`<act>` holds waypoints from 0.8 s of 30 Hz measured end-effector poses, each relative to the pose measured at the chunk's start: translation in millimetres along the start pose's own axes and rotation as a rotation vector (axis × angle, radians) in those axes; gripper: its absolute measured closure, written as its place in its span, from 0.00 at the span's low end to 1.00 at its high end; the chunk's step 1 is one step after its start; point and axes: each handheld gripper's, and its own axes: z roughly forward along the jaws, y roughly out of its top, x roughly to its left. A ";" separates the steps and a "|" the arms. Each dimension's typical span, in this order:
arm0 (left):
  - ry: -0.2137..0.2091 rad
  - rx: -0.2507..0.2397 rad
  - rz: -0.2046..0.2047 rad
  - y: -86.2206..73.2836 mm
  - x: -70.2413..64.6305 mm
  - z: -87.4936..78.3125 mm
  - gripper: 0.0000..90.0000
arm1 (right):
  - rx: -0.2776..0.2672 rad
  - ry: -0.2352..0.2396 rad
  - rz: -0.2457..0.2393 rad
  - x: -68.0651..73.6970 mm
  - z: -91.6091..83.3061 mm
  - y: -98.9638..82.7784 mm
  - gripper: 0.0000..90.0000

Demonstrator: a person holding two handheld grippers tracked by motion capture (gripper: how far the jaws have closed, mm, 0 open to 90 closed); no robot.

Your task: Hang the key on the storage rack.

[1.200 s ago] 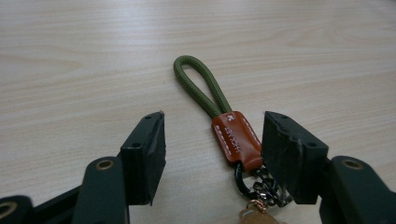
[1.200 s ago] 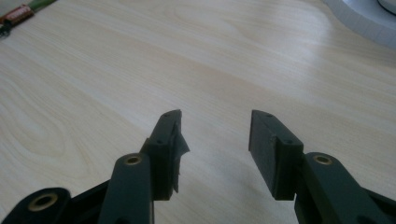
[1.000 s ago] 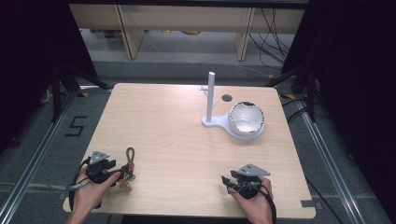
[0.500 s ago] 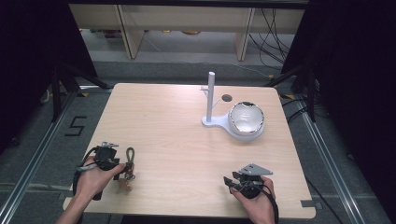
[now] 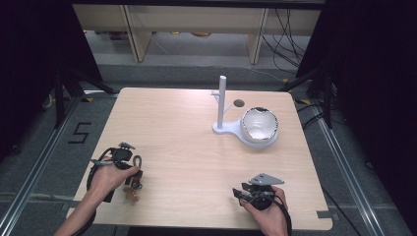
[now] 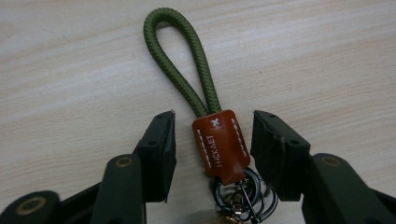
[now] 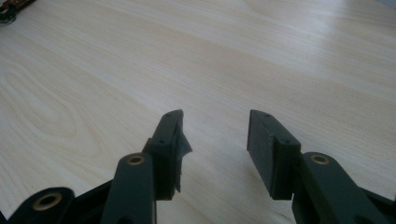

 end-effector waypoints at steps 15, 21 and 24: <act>0.048 0.075 0.065 7.5 -7.7 7.3 0.67 | 0.002 0.014 -0.005 0.3 0.4 -0.2 0.62; 0.051 0.070 0.128 7.1 -6.5 7.2 0.73 | 0.004 0.009 -0.025 -0.1 1.4 -1.6 0.62; 0.048 0.065 0.130 5.2 -6.7 5.9 0.74 | 0.015 0.019 -0.004 2.1 2.1 -1.7 0.62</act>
